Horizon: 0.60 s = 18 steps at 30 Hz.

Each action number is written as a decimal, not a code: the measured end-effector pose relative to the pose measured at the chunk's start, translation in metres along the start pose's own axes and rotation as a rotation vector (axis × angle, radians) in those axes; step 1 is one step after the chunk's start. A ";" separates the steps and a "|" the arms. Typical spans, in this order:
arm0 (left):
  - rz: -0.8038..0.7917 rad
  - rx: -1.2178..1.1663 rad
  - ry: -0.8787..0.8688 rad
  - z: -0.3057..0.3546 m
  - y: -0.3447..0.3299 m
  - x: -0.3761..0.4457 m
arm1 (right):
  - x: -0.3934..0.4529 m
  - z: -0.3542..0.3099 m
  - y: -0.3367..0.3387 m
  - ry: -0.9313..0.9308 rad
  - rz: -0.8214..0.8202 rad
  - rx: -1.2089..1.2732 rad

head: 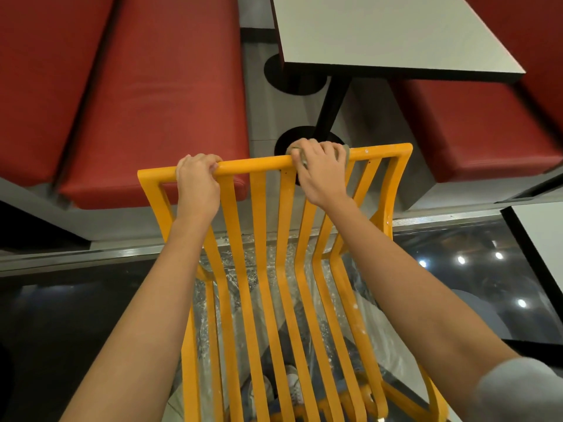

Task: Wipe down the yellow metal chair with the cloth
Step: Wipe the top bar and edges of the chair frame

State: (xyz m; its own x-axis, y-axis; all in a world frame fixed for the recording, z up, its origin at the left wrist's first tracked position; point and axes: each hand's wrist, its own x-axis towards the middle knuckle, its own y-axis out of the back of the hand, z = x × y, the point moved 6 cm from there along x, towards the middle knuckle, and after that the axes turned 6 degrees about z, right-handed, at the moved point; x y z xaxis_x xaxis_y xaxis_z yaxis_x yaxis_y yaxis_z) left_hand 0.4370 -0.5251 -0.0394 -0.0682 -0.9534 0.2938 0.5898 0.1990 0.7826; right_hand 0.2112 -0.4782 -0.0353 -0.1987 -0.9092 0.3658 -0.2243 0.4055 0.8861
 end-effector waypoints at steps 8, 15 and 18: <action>0.005 0.005 0.026 -0.005 -0.005 0.002 | 0.012 -0.069 -0.019 0.326 -0.218 0.025; -0.002 0.017 0.067 0.000 -0.004 0.003 | 0.024 -0.083 -0.024 0.190 -0.208 -0.049; -0.035 0.069 0.047 0.002 -0.002 0.004 | 0.009 -0.112 -0.038 0.314 -0.093 -0.022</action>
State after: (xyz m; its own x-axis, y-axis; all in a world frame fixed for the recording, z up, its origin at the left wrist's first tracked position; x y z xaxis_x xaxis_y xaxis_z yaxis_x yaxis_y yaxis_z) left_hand 0.4340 -0.5288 -0.0387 -0.0495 -0.9693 0.2409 0.5311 0.1787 0.8283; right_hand 0.3252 -0.5123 -0.0336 0.1265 -0.9282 0.3500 -0.2065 0.3205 0.9245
